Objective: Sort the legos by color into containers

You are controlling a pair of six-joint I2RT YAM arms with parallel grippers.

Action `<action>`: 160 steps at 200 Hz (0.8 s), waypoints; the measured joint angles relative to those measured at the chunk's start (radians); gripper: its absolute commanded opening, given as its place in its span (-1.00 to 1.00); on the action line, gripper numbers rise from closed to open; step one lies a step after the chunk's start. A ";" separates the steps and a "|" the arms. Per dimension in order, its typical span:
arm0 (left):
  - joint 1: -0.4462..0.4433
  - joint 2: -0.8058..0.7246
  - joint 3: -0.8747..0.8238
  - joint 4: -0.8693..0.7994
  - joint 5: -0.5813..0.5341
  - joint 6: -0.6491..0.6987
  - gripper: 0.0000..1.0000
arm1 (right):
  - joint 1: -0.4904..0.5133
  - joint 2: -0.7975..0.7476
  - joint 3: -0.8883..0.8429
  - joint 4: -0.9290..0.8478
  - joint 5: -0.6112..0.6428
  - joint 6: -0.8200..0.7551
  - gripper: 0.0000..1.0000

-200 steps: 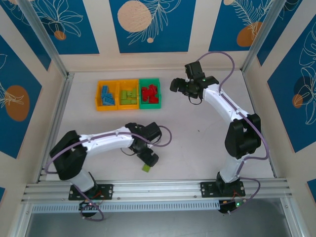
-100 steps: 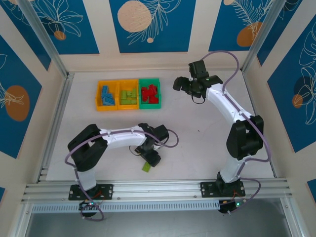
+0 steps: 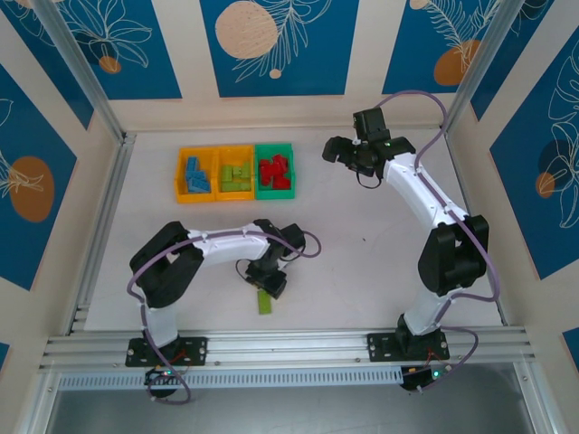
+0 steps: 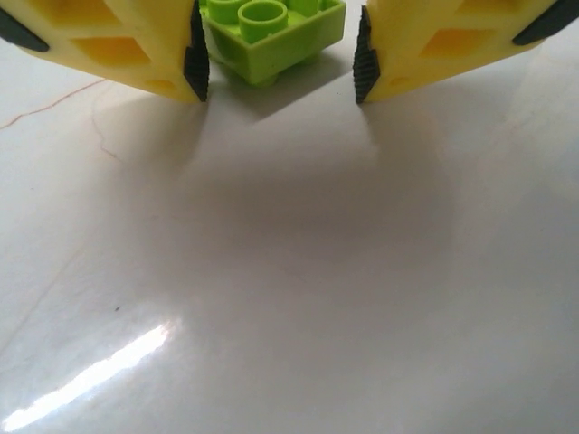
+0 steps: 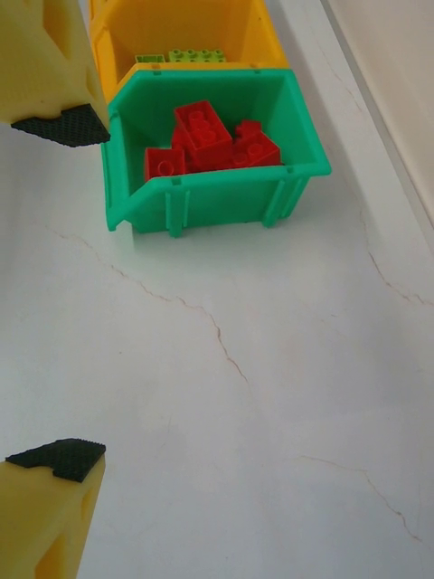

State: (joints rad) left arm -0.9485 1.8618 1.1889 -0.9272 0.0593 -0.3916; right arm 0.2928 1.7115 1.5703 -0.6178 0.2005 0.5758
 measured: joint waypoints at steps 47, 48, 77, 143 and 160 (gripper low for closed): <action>0.046 -0.058 -0.002 0.013 -0.018 -0.043 0.40 | 0.045 -0.134 -0.173 -0.008 -0.011 0.002 0.74; 0.047 -0.060 -0.002 0.014 -0.018 -0.047 0.40 | 0.048 -0.140 -0.182 -0.007 -0.011 0.003 0.74; 0.165 -0.205 0.002 0.041 -0.036 -0.072 0.48 | 0.176 -0.278 -0.364 -0.035 -0.036 0.045 0.74; 0.556 -0.426 0.043 0.107 -0.134 -0.059 0.54 | 0.755 -0.312 -0.539 -0.107 -0.029 0.207 0.79; 0.619 -0.445 0.043 0.124 -0.158 -0.059 0.60 | 0.848 -0.190 -0.457 -0.151 0.002 0.195 0.83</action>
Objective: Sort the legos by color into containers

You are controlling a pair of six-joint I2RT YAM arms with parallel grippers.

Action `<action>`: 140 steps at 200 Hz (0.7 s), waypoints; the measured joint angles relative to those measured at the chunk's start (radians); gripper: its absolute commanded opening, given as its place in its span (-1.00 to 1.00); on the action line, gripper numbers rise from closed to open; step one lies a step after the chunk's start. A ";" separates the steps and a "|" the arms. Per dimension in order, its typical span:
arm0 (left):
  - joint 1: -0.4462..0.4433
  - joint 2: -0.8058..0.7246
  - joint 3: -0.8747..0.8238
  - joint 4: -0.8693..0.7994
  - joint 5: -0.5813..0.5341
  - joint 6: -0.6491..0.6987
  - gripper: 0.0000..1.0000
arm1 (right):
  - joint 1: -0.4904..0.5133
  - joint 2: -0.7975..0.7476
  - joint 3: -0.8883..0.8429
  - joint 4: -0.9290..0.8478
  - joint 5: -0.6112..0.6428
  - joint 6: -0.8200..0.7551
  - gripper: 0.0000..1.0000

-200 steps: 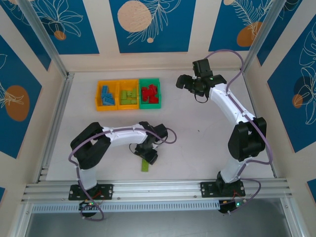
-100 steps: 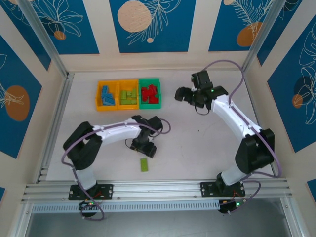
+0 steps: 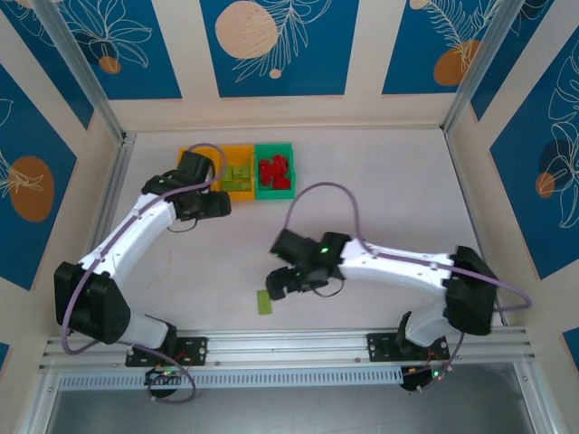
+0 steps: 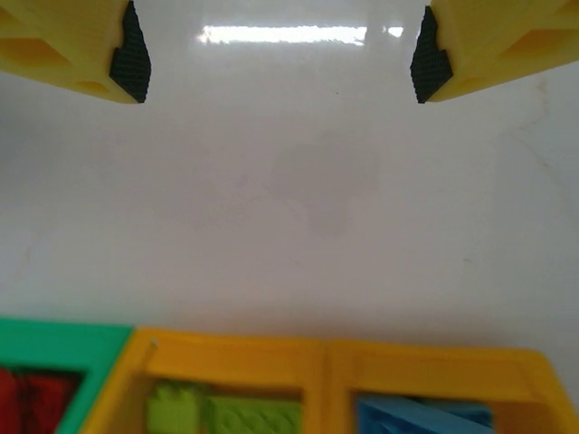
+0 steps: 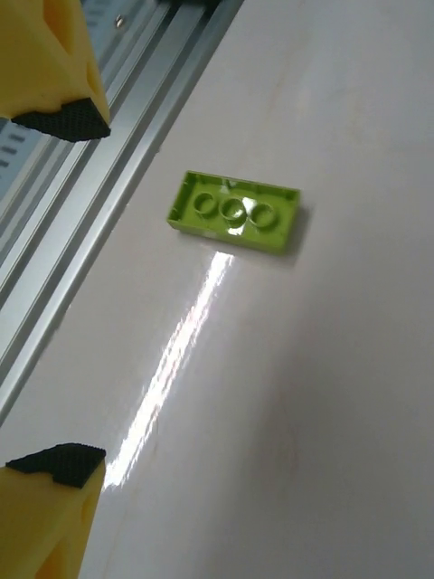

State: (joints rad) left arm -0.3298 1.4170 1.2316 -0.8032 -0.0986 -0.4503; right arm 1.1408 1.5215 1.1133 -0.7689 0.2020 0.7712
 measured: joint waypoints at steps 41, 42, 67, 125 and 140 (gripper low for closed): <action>0.066 -0.069 -0.002 0.047 -0.043 0.005 0.76 | 0.078 0.283 0.205 -0.053 0.013 -0.095 0.85; 0.067 -0.071 -0.002 0.048 -0.045 0.005 0.76 | 0.077 0.287 0.208 -0.055 0.013 -0.097 0.85; 0.072 -0.085 -0.008 0.070 -0.068 0.004 0.78 | 0.074 0.366 0.249 -0.079 0.027 -0.152 0.85; 0.078 -0.100 -0.051 0.086 -0.098 0.005 0.79 | 0.066 0.465 0.314 -0.115 0.027 -0.239 0.63; 0.079 -0.100 -0.051 0.086 -0.099 0.007 0.80 | 0.061 0.473 0.319 -0.116 0.026 -0.249 0.50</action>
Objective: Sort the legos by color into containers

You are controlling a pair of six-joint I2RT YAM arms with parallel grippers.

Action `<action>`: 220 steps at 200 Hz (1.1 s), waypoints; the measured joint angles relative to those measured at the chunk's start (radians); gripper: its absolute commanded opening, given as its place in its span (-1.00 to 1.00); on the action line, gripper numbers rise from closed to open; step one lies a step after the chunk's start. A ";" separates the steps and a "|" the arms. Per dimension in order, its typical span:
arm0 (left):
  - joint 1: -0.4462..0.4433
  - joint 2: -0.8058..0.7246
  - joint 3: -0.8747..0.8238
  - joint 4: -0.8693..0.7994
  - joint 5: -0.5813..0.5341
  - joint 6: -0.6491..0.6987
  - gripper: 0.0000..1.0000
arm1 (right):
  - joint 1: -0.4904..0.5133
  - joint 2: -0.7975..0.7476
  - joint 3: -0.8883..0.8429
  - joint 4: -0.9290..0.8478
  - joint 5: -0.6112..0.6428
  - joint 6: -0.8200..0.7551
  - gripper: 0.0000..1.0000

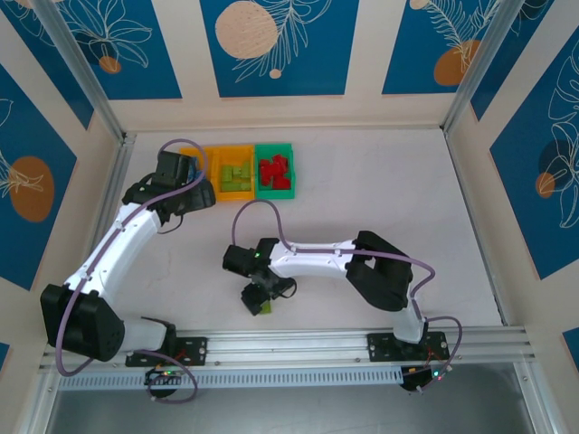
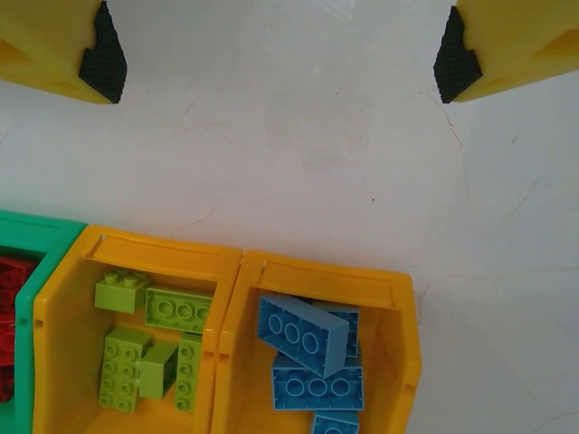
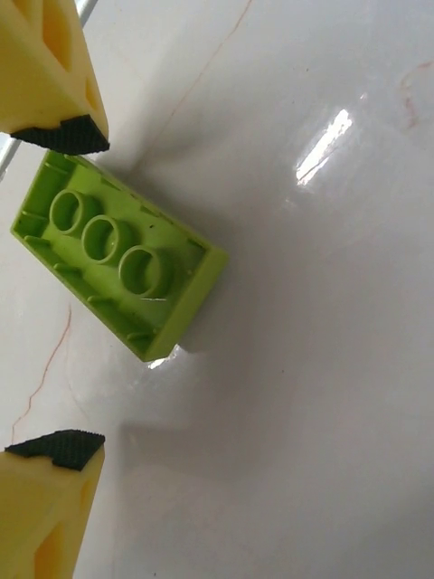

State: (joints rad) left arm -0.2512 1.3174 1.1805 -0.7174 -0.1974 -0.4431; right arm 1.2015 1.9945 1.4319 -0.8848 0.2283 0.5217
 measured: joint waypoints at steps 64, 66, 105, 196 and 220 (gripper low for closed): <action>0.001 0.000 0.000 0.003 0.002 0.051 0.85 | -0.043 0.017 0.000 -0.047 0.040 0.050 -0.15; 0.001 0.000 0.000 0.003 0.002 0.053 0.85 | -0.044 0.017 -0.001 -0.048 0.042 0.057 -0.17; 0.001 0.000 0.000 0.007 0.008 0.074 0.86 | -0.055 0.004 -0.024 -0.044 0.068 0.089 -0.32; 0.002 -0.040 -0.018 0.048 0.227 0.220 0.83 | -0.288 -0.164 0.000 0.080 0.131 0.047 -0.37; 0.002 -0.081 -0.026 0.050 0.306 0.261 0.81 | -0.401 -0.110 0.208 0.163 0.122 -0.014 -0.37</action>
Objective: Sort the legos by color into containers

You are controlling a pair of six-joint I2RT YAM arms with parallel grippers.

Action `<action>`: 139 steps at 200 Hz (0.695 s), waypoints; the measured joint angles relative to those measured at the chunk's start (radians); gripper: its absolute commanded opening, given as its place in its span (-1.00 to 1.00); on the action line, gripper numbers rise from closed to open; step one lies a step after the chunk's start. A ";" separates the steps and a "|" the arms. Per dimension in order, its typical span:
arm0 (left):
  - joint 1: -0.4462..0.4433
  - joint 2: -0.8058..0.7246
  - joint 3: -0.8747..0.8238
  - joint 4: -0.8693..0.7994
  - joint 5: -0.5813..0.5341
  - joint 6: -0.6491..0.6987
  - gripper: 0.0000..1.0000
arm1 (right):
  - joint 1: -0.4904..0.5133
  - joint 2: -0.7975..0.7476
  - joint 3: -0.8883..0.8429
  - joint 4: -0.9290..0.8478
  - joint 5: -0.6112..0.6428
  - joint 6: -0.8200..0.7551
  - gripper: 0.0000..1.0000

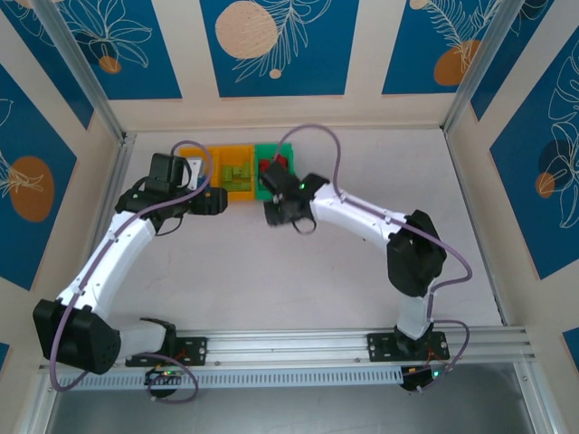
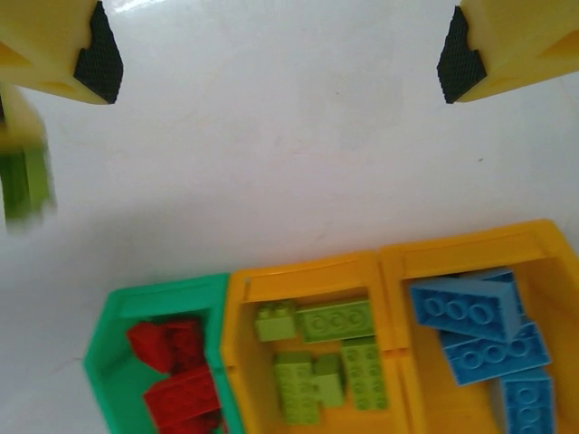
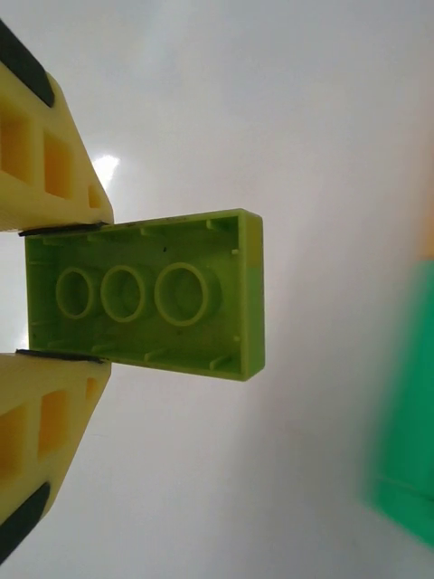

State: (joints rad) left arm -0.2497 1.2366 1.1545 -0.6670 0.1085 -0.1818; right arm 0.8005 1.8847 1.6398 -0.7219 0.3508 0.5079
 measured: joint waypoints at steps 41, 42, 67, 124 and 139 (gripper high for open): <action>0.000 -0.034 -0.002 0.000 0.053 0.033 0.82 | -0.102 0.309 0.487 0.111 -0.033 -0.104 -0.36; 0.000 -0.034 -0.002 0.000 0.053 0.033 0.82 | -0.103 0.324 0.505 0.115 -0.037 -0.108 -0.36; 0.000 -0.058 -0.011 -0.002 0.055 0.035 0.90 | -0.119 0.556 0.800 0.100 -0.071 -0.159 -0.27; 0.000 -0.097 -0.074 0.053 -0.081 0.031 1.00 | -0.113 0.696 0.945 0.024 -0.179 -0.232 0.32; 0.000 -0.101 -0.114 0.093 -0.132 0.031 1.00 | -0.111 0.684 0.945 0.010 -0.185 -0.232 0.31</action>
State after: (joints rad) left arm -0.2497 1.1355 1.0401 -0.5739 -0.0235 -0.1509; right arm 0.6899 2.5683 2.5847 -0.7124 0.1661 0.2756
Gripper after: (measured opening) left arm 0.998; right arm 0.658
